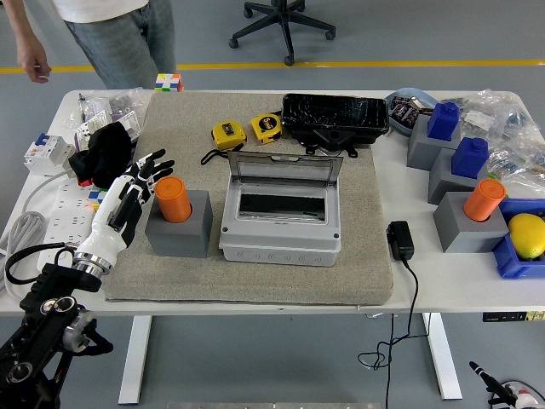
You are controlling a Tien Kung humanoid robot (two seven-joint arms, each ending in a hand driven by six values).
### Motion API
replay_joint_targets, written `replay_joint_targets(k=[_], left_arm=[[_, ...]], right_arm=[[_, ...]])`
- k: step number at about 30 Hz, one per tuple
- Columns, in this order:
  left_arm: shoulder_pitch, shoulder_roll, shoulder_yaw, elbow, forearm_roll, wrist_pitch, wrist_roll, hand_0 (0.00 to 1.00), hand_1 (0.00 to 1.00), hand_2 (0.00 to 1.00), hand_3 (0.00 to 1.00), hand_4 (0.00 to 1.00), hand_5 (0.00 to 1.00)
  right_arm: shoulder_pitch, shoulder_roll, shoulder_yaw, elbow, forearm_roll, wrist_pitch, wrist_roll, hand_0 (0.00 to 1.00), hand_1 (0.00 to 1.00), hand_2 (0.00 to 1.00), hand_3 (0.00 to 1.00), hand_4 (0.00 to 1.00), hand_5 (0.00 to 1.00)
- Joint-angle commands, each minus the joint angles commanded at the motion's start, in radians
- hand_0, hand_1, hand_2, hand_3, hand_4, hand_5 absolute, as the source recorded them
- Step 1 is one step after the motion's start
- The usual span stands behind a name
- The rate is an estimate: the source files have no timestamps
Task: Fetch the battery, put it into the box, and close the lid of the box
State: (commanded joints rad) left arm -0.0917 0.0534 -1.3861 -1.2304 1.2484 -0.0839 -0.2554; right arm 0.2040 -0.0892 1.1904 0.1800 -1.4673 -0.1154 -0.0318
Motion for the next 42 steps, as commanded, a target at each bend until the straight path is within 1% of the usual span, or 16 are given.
replay_joint_targets(k=[3,4,9,10,15,16,21,22,27,28,33,34,39,40,42], left_arm=[[-0.002,0.001,0.001,0.0,0.001,-0.001,-0.001,0.828,0.86,0.824,0.874,0.998,0.862],[-0.003,0.001,0.003,-0.001,0.002,-0.001,-0.002,0.822,0.861,0.825,0.876,0.998,0.83],[-0.004,0.001,0.007,-0.011,0.003,0.01,-0.008,0.822,0.861,0.825,0.876,0.998,0.83],[-0.004,0.001,0.008,-0.013,0.004,0.011,-0.008,0.807,0.858,0.824,0.875,0.998,0.783],[-0.002,0.003,0.017,-0.03,0.005,0.021,-0.01,0.807,0.858,0.824,0.875,0.998,0.783],[0.0,0.003,0.022,-0.035,0.004,0.022,-0.01,0.797,0.855,0.82,0.873,0.998,0.77],[0.003,0.004,0.049,-0.045,0.005,0.023,-0.009,0.797,0.855,0.82,0.873,0.998,0.77],[0.002,0.004,0.052,-0.045,0.006,0.023,-0.009,0.796,0.854,0.818,0.872,0.998,0.673],[-0.006,0.004,0.058,-0.028,0.02,0.022,-0.009,0.796,0.854,0.818,0.872,0.998,0.673],[-0.007,0.003,0.058,-0.025,0.022,0.022,-0.009,0.795,0.853,0.822,0.874,0.998,0.599],[-0.021,0.001,0.059,-0.009,0.025,0.024,-0.01,0.795,0.853,0.822,0.874,0.998,0.599],[-0.024,0.0,0.059,-0.005,0.024,0.025,-0.01,0.802,0.852,0.822,0.874,0.998,0.57],[-0.043,-0.011,0.063,0.015,0.015,0.026,-0.012,0.802,0.852,0.822,0.874,0.998,0.57],[-0.045,-0.012,0.063,0.017,0.014,0.026,-0.012,0.83,0.859,0.822,0.873,0.998,0.559],[-0.049,-0.014,0.067,0.017,0.013,0.024,-0.012,0.83,0.859,0.822,0.873,0.998,0.559]], right_arm=[[0.001,0.0,-0.001,0.0,0.001,0.0,0.0,0.829,0.766,0.745,0.823,0.998,0.998],[0.001,0.0,0.0,0.0,0.0,0.0,0.0,0.829,0.766,0.745,0.823,0.998,0.998],[0.002,0.0,-0.002,0.0,0.002,0.0,0.001,0.829,0.766,0.745,0.823,0.998,0.998],[0.001,0.0,-0.002,0.0,0.002,0.0,0.0,0.829,0.766,0.745,0.823,0.998,0.998],[0.0,0.001,-0.003,0.0,0.002,0.0,0.0,0.829,0.766,0.745,0.823,0.998,0.998],[0.0,0.001,-0.003,0.0,0.002,0.0,0.0,0.829,0.766,0.745,0.823,0.998,0.998],[0.001,0.0,-0.008,0.0,0.006,0.0,0.0,0.829,0.766,0.745,0.823,0.998,0.998],[0.001,0.001,-0.006,0.0,0.004,0.0,0.0,0.829,0.766,0.746,0.823,0.998,0.998],[0.002,0.0,-0.011,0.0,0.009,-0.001,0.0,0.829,0.766,0.746,0.823,0.998,0.998],[0.002,0.001,-0.011,0.0,0.009,-0.001,0.0,0.829,0.765,0.746,0.823,0.998,0.998],[0.0,0.001,-0.008,0.0,0.006,0.0,0.0,0.829,0.765,0.746,0.823,0.998,0.998],[0.0,0.001,-0.007,0.0,0.005,0.0,-0.001,0.827,0.766,0.745,0.823,0.998,0.998],[0.0,0.003,-0.006,0.0,0.005,0.0,-0.001,0.827,0.766,0.745,0.823,0.998,0.998],[0.0,0.003,-0.005,0.0,0.006,0.0,-0.001,0.829,0.766,0.745,0.823,0.998,0.998],[0.0,0.003,-0.005,0.0,0.006,0.0,-0.001,0.829,0.766,0.745,0.823,0.998,0.998]])
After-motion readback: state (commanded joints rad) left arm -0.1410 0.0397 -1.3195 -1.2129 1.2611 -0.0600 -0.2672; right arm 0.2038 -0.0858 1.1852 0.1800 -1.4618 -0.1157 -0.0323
